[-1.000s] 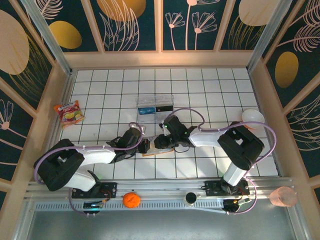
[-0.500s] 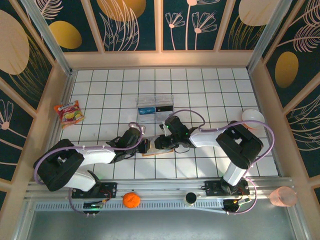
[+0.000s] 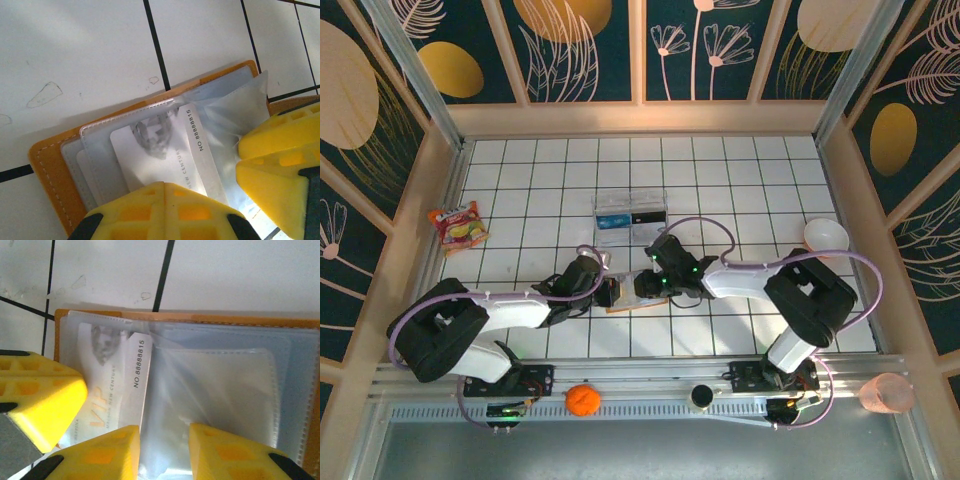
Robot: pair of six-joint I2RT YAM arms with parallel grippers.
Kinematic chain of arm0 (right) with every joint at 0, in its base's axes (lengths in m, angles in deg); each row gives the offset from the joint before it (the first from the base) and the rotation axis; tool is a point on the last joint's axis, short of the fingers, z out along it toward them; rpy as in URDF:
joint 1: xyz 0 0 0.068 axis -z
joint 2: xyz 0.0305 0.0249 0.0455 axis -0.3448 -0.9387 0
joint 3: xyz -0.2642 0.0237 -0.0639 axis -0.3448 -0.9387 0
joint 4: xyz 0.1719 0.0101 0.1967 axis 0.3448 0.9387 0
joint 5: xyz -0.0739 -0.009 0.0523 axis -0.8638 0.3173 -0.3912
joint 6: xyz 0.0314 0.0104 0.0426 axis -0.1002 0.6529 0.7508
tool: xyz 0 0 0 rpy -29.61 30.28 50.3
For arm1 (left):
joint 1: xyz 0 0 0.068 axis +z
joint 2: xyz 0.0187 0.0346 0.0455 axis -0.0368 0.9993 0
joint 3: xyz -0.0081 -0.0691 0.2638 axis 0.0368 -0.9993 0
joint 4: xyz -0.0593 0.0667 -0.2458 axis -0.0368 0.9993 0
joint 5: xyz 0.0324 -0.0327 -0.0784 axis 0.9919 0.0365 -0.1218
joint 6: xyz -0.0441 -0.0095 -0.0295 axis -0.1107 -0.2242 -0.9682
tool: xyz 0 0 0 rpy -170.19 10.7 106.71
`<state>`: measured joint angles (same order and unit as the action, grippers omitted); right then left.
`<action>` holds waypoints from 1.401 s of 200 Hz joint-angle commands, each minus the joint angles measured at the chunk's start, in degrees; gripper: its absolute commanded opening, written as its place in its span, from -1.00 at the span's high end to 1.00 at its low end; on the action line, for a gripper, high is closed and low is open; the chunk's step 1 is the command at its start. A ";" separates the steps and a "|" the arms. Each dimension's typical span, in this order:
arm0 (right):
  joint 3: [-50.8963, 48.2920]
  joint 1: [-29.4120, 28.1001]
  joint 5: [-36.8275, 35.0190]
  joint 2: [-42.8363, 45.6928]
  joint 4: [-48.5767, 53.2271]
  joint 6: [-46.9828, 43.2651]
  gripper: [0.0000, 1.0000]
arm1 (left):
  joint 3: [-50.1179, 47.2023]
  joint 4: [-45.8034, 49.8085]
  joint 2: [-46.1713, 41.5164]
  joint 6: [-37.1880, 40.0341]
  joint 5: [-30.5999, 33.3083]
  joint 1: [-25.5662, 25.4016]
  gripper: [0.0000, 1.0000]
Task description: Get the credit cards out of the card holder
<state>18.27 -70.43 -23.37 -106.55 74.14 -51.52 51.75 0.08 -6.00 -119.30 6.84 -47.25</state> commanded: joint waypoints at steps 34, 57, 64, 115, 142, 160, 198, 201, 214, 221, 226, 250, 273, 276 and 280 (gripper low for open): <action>1.00 -1.20 -5.39 5.81 4.12 -3.25 0.33 | -0.18 3.65 1.15 1.55 -0.73 0.50 1.00; 1.65 -0.44 -0.08 7.34 2.42 -3.71 0.33 | 0.02 3.49 1.03 1.41 -0.66 0.50 1.00; 1.81 0.42 3.79 6.63 1.35 -3.10 0.34 | 0.02 3.28 1.10 1.31 -0.58 0.51 1.00; 4.04 1.90 16.07 -1.90 -3.30 -0.14 0.46 | -0.42 2.78 1.33 1.06 -0.68 0.50 1.00; 5.04 2.36 14.25 -4.34 -0.76 0.54 0.51 | -0.51 2.37 1.53 1.01 -0.83 0.50 1.00; 5.13 2.70 12.49 -5.45 1.08 1.17 0.55 | -0.42 2.11 1.97 0.95 -0.93 0.50 1.00; 4.68 2.95 8.75 -5.46 2.88 1.90 0.55 | -0.33 2.05 2.60 0.93 -1.09 0.50 1.00; 4.73 3.03 8.63 -5.52 2.97 1.91 0.55 | -0.33 2.16 2.69 0.94 -1.12 0.50 1.00; 4.74 3.19 8.85 -5.91 2.85 2.06 0.51 | -0.32 2.19 2.69 0.91 -1.17 0.50 1.00; 4.68 3.32 9.31 -6.22 2.45 2.05 0.50 | -0.33 2.25 2.64 0.98 -1.16 0.52 1.00; 4.65 3.37 9.60 -6.43 2.21 2.15 0.49 | -0.33 2.36 2.60 1.05 -1.17 0.50 1.00; 4.20 3.74 12.16 -7.38 0.28 2.53 0.47 | -0.41 2.08 2.73 1.06 -1.66 0.50 1.00; 3.10 4.44 14.72 -7.86 -2.44 3.30 0.54 | -0.33 1.75 3.19 1.06 -2.55 0.50 1.00; 3.03 4.49 14.87 -7.88 -2.65 3.31 0.55 | -0.29 1.71 3.21 1.05 -2.64 0.50 1.00; 2.83 4.61 15.07 -7.90 -3.00 3.39 0.57 | -0.33 1.64 3.29 1.04 -2.78 0.54 1.00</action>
<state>22.01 -66.87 -9.84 -112.45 73.31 -49.18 51.83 -1.36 -4.93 -118.69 5.57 -47.06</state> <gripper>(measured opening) 0.237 0.052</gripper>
